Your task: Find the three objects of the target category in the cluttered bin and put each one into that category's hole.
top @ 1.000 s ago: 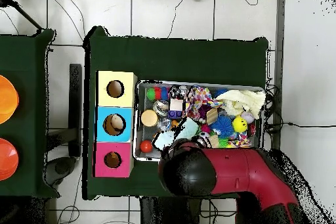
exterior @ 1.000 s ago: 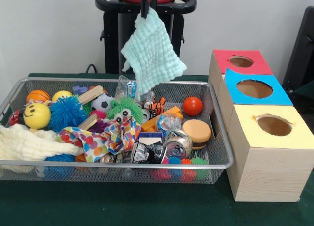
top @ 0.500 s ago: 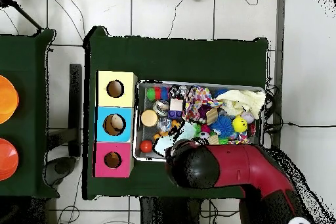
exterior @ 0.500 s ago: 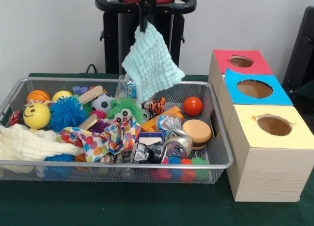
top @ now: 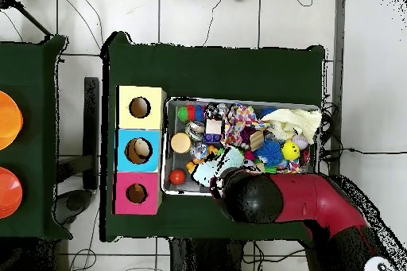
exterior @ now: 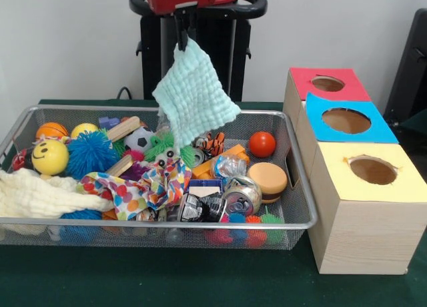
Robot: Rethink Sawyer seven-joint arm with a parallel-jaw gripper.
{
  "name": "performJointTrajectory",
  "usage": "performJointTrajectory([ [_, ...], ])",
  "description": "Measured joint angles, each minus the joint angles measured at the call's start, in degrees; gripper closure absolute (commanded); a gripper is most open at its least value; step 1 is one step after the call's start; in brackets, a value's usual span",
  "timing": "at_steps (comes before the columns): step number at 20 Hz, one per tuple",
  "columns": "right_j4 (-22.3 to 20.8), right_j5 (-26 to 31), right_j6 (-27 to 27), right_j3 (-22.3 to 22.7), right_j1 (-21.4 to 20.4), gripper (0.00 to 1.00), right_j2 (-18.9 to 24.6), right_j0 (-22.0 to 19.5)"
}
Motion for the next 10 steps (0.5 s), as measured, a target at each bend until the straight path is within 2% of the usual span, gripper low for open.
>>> performJointTrajectory([
  [10, -2.3, 0.0, 0.0, 0.0, 1.0, 1.00, 0.9, -1.4],
])
